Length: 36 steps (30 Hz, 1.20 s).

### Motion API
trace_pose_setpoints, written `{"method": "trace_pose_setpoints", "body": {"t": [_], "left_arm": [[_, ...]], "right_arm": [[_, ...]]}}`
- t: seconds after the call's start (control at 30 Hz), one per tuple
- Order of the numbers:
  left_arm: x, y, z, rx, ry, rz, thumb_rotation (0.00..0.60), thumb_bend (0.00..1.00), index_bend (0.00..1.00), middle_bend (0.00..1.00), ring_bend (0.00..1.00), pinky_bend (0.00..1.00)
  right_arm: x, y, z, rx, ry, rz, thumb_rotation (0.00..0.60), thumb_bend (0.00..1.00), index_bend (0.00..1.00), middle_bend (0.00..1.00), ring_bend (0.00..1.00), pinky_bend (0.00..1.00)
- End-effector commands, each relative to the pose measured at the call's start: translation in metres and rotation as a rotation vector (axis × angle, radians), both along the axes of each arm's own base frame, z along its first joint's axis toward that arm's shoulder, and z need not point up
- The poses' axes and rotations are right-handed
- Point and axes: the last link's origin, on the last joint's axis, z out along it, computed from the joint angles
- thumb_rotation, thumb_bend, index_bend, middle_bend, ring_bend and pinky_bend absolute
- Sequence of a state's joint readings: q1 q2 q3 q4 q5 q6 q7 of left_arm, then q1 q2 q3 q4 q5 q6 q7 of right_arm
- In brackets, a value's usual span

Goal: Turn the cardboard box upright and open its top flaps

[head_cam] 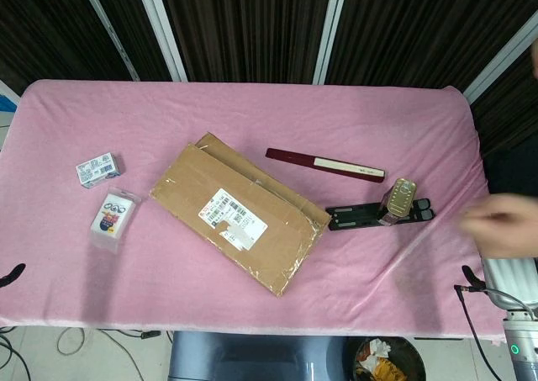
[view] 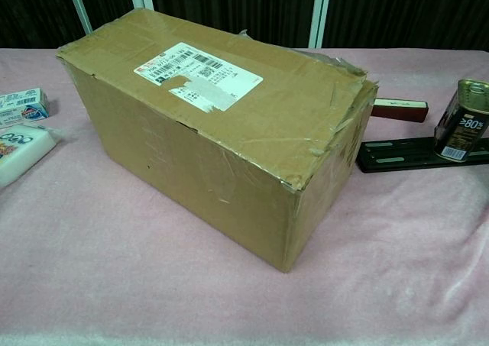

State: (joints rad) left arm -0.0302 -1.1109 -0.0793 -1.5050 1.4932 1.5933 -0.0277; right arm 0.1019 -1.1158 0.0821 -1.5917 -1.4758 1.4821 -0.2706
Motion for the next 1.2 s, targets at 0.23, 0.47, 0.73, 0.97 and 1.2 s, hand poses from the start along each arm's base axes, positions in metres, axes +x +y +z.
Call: {"method": "trace_pose_setpoints", "body": {"t": [0.23,0.47,0.73,0.97,1.2], "left_arm": [[0.000,0.000,0.000,0.000,-0.001,0.001,0.600,0.08,0.00,0.00,0.00,0.02],[0.002,0.000,0.000,-0.007,-0.044,0.003,0.600,0.13,0.00,0.00,0.00,0.02],[0.023,0.021,0.004,-0.044,-0.077,-0.022,0.600,0.47,0.00,0.00,0.00,0.04],[0.083,0.080,-0.001,-0.138,-0.071,-0.119,0.600,0.66,0.01,0.00,0.00,0.07],[0.136,0.128,-0.018,-0.238,-0.123,-0.155,0.600,0.72,0.02,0.00,0.01,0.09]], "right_arm": [[0.000,0.000,0.000,0.001,-0.001,0.000,0.600,0.29,0.00,0.00,0.00,0.23],[0.000,0.000,-0.001,0.000,-0.001,-0.002,0.600,0.29,0.00,0.00,0.00,0.23],[-0.003,-0.004,-0.002,-0.007,-0.018,-0.027,0.600,0.29,0.00,0.00,0.00,0.23],[-0.003,-0.006,-0.004,-0.005,-0.032,-0.037,0.600,0.29,0.00,0.00,0.00,0.23],[-0.005,-0.007,-0.004,-0.010,-0.052,-0.056,0.600,0.29,0.00,0.00,0.00,0.23]]}}
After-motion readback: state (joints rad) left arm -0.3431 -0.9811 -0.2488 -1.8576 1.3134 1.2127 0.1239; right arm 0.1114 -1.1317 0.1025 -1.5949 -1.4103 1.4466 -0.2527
